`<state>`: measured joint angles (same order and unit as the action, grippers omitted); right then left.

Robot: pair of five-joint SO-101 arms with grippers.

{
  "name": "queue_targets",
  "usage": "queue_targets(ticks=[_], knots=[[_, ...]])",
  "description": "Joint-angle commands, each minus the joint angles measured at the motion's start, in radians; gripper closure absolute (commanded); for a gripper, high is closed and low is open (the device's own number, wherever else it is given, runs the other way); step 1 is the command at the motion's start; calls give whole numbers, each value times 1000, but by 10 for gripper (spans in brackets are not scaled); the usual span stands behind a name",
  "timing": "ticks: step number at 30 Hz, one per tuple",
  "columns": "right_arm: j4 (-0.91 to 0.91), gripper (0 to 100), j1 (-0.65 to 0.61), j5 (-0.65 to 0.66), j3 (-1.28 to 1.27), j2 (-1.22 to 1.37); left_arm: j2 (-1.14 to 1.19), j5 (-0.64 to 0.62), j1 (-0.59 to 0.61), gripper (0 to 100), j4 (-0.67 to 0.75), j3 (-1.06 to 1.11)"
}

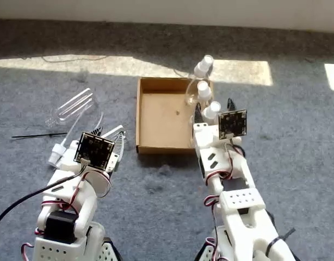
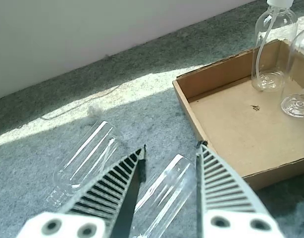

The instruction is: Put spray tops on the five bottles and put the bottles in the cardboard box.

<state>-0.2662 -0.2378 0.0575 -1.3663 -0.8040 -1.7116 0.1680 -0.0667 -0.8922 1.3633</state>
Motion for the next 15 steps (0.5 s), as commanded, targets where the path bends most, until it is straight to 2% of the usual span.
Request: queue_targets(ticks=[1,15], knots=[[136,749,12,6,120,-81,-16,3,12,835,21,-7],[372,749,12,11,375,-84,-15,3,12,835,21,-7]])
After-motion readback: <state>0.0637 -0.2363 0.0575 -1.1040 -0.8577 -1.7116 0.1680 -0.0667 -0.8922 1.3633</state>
